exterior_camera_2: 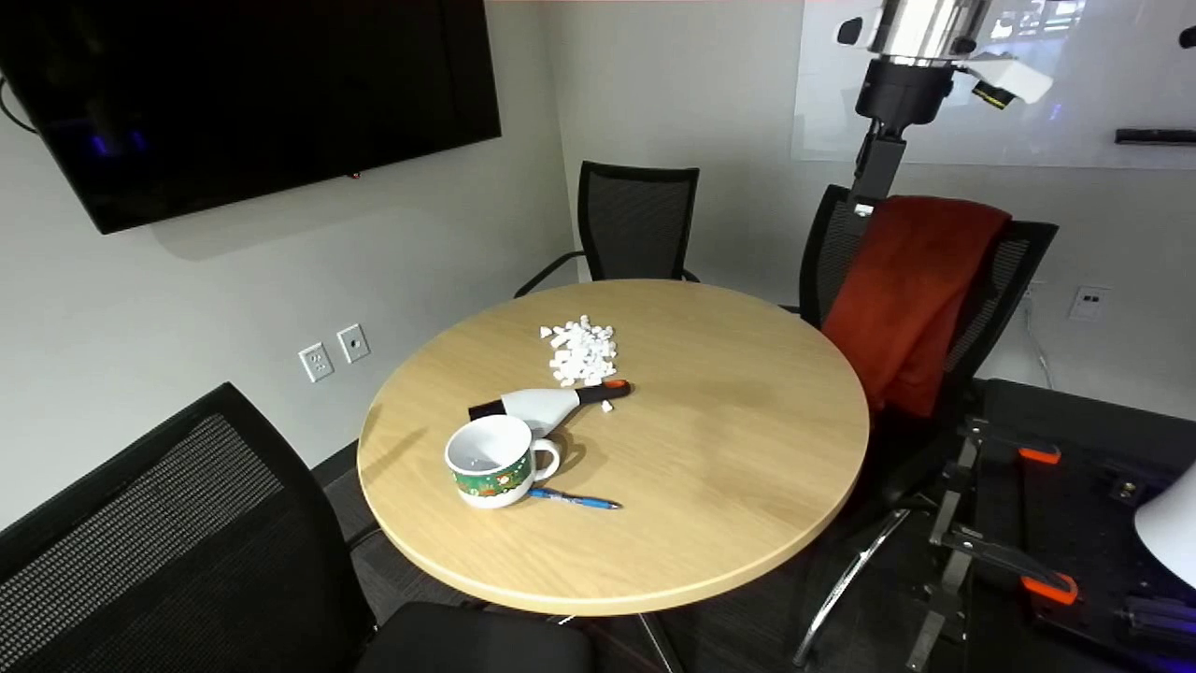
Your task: Sweep the white objects to the right
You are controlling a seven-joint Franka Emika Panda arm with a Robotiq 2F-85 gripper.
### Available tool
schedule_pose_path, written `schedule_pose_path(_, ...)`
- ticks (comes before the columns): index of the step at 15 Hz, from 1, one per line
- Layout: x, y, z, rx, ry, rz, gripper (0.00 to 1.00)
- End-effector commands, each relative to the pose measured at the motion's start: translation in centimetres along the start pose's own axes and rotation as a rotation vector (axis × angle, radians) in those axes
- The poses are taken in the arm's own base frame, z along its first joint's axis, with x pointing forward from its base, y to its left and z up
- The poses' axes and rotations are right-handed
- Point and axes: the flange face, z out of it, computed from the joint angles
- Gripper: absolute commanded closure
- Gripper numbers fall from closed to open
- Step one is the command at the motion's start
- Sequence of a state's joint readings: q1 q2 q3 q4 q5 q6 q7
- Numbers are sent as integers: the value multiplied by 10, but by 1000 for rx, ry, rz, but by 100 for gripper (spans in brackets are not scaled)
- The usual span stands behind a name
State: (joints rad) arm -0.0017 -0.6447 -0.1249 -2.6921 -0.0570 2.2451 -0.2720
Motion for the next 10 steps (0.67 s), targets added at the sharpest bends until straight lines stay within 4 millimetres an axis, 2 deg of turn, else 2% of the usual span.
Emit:
schedule_pose_path(1, 33, 8, 4, 23, 55, -93, 0)
schedule_pose_path(8, 115, 25, 46, 24, -32, -371, 0)
schedule_pose_path(9, 119, 21, 45, -24, -39, -383, 0)
schedule_pose_path(10, 97, 21, 40, 5, -27, -342, 0)
